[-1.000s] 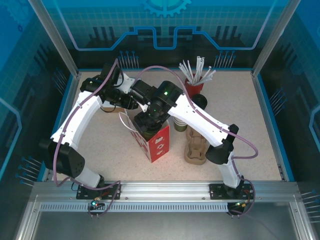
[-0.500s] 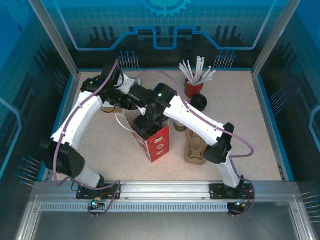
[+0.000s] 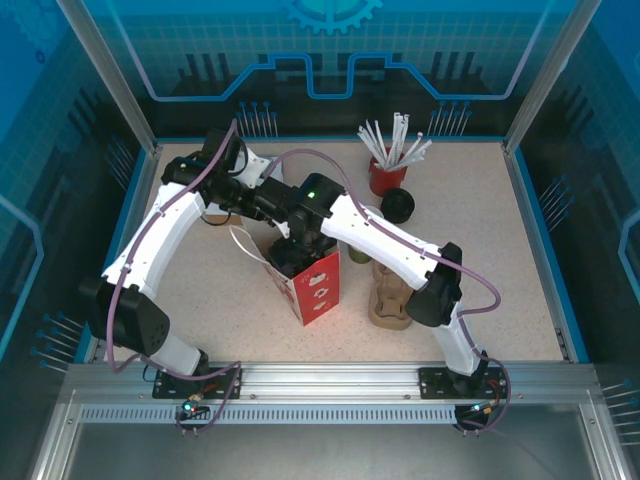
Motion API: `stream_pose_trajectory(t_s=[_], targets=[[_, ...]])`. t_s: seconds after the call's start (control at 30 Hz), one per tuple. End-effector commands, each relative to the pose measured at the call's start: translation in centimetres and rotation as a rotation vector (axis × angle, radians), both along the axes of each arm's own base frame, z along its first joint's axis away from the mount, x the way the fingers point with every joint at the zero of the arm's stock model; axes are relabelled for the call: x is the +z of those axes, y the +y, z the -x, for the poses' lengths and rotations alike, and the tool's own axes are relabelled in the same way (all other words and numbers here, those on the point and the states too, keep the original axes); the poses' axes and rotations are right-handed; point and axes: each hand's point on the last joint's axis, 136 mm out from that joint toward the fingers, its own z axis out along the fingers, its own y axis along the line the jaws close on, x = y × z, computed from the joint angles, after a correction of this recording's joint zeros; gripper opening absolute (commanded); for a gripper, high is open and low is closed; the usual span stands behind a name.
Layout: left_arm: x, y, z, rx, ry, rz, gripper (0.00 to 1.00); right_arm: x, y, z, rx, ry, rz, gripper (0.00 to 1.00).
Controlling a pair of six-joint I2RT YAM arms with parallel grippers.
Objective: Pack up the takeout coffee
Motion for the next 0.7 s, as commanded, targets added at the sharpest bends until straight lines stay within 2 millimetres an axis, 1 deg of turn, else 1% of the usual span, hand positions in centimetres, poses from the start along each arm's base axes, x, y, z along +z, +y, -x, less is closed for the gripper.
stream_pose_trajectory(t_s=[0.0,0.67], targets=[[0.4,0.2,0.4,0.006,-0.017,-0.011,0.48,-1.3,-0.2,-0.1,-0.018,0.034,0.023,0.85],[0.3,0.7,0.2,0.026,-0.021,-0.038,0.51,-4.5,-0.8,0.1,-0.035,0.072,0.088,0.85]])
